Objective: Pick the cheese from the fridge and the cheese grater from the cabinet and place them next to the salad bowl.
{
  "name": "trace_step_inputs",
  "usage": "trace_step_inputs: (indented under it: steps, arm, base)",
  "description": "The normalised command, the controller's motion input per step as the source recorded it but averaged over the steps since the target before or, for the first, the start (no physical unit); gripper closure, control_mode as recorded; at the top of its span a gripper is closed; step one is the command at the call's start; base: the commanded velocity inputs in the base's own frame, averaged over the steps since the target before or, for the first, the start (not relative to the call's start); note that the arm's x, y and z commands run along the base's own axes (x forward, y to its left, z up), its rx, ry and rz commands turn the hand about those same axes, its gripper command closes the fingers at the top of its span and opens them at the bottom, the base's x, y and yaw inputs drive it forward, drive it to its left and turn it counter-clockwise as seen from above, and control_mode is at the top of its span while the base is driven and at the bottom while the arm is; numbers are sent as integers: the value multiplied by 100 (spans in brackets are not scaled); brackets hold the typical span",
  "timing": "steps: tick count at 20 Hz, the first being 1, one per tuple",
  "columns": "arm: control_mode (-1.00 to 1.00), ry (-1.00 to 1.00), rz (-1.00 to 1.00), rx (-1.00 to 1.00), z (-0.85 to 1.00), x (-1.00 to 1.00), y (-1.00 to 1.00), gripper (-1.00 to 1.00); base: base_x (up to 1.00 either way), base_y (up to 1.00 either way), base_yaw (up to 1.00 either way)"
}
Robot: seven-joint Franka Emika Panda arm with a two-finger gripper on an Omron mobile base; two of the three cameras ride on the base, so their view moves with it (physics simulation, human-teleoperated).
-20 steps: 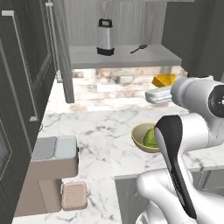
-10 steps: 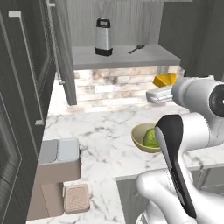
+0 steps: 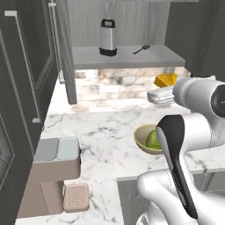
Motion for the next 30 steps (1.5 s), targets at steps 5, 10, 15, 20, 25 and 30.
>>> trace_step_inputs:
  steps: [5,10,15,20,25,30]
  arm:
    - [100,0,0,0,0,0,0,100]
    - [-100,19,21,-1,-54,11,6,100]
    - [-100,22,18,-1,-26,0,14,100]
    - [-100,20,13,-3,-23,0,17,100]
    - [-100,24,-2,-4,-29,20,33,100]
    - [-100,20,-3,-4,-25,10,26,100]
  base:
    - [35,16,22]
    - [0,0,0]
    - [0,0,0]
    - [0,0,0]
    - [0,0,0]
    - [0,0,0]
